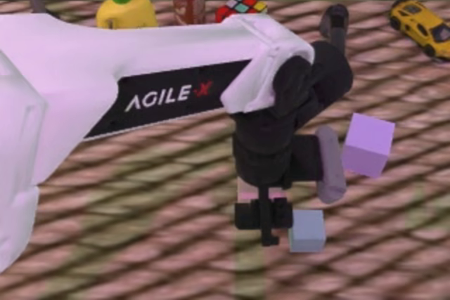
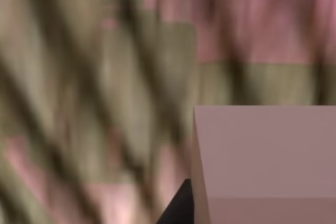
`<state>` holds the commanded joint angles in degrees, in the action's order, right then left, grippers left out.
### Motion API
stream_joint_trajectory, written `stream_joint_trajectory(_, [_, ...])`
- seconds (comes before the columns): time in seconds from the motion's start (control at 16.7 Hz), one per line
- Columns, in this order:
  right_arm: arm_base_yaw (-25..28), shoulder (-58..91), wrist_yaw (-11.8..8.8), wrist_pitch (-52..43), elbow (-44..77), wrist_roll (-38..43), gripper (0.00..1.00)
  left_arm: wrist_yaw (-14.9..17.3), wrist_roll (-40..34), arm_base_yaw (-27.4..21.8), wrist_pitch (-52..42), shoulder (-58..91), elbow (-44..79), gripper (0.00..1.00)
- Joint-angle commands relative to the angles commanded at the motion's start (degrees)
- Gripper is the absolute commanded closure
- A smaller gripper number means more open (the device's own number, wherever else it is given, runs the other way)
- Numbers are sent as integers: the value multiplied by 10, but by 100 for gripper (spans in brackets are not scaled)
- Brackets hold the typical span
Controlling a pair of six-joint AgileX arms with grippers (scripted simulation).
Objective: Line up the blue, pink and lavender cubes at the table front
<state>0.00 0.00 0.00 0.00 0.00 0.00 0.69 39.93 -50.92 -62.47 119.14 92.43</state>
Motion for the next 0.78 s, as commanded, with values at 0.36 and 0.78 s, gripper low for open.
stream_joint_trajectory(0.36, [0, 0, 0, 0, 0, 0, 0, 1, -1, 2, 42, 18, -26, 100])
stream_joint_trajectory(0.78, [0, 0, 0, 0, 0, 0, 0, 0, 0, -1, 135, 57, -79, 100])
